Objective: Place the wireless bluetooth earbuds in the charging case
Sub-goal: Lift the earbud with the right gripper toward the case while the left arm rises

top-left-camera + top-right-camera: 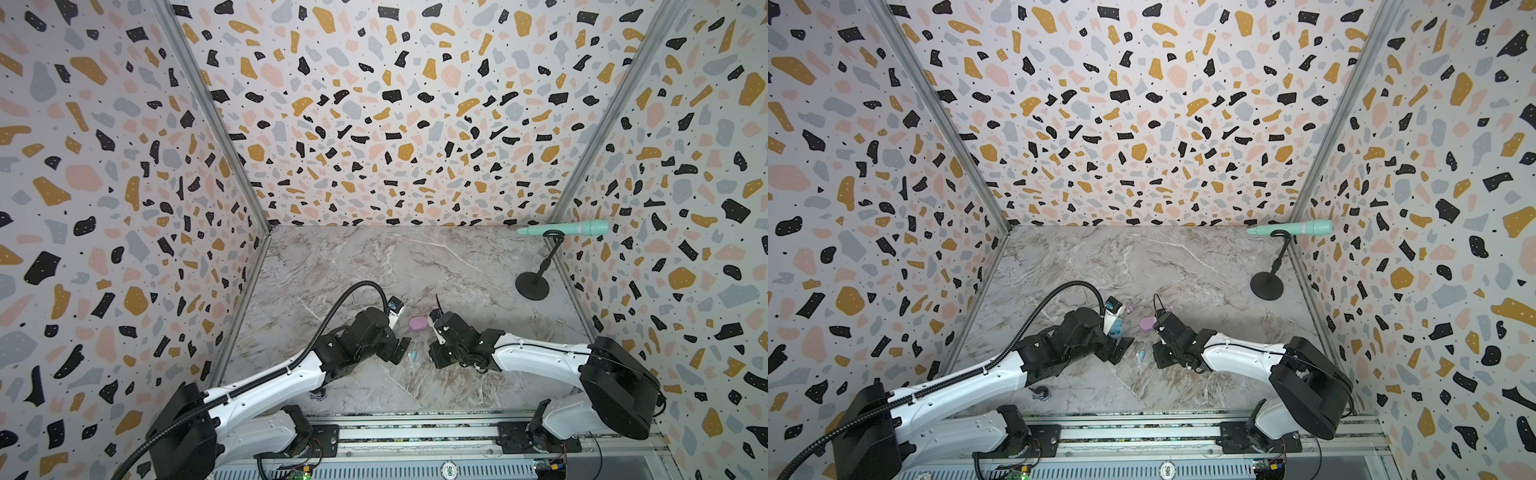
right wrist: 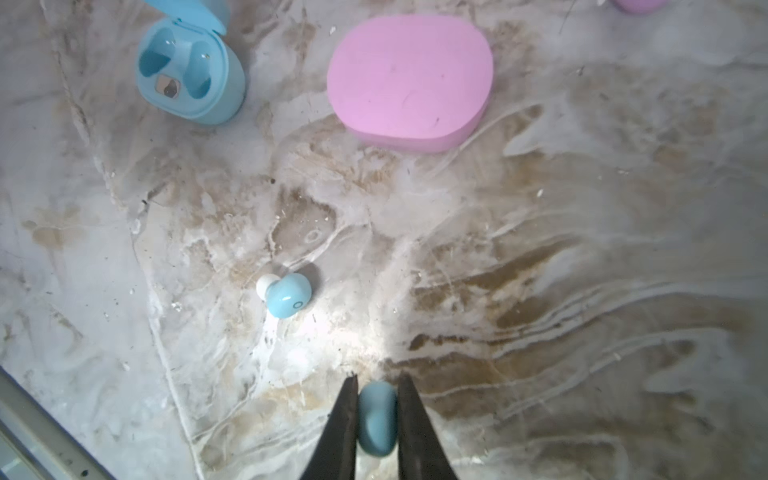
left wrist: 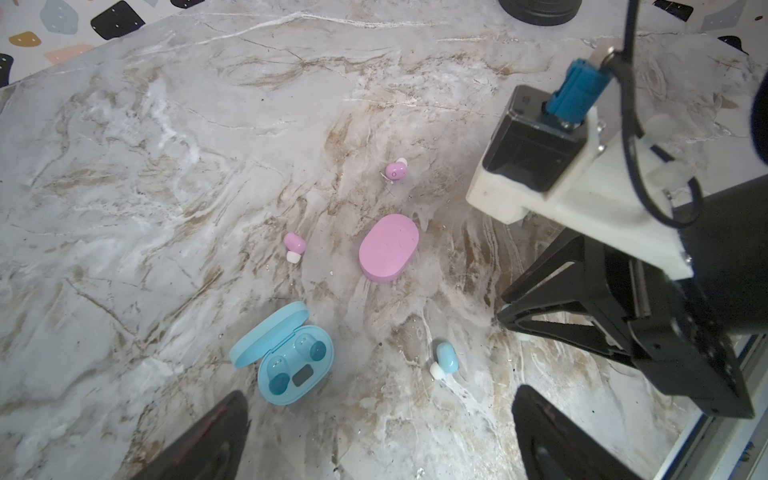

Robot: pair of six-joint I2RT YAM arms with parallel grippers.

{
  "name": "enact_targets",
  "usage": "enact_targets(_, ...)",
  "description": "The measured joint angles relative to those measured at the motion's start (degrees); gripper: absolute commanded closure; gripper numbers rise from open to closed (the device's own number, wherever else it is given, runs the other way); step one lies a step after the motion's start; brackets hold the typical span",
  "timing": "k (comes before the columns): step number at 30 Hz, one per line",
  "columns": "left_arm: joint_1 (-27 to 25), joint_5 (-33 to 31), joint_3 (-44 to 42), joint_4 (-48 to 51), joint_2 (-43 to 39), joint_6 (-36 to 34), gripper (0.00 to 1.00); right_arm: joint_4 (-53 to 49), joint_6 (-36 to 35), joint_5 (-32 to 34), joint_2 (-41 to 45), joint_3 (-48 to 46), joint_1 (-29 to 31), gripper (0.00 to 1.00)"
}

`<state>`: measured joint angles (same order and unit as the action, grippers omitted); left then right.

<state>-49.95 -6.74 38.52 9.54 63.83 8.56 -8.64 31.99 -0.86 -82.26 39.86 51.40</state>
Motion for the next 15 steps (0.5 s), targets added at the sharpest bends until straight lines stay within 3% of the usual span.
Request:
enact_targets(8,0.0,-4.68,0.0,0.92,-7.76,0.02,0.0,-0.83,0.09,2.25,0.28,1.42,0.0,0.82)
enact_targets(15,0.0,-18.03,1.53,4.7,-21.57,1.73,0.0,-1.75,-0.15,5.03,-1.44,7.32,1.01,0.82)
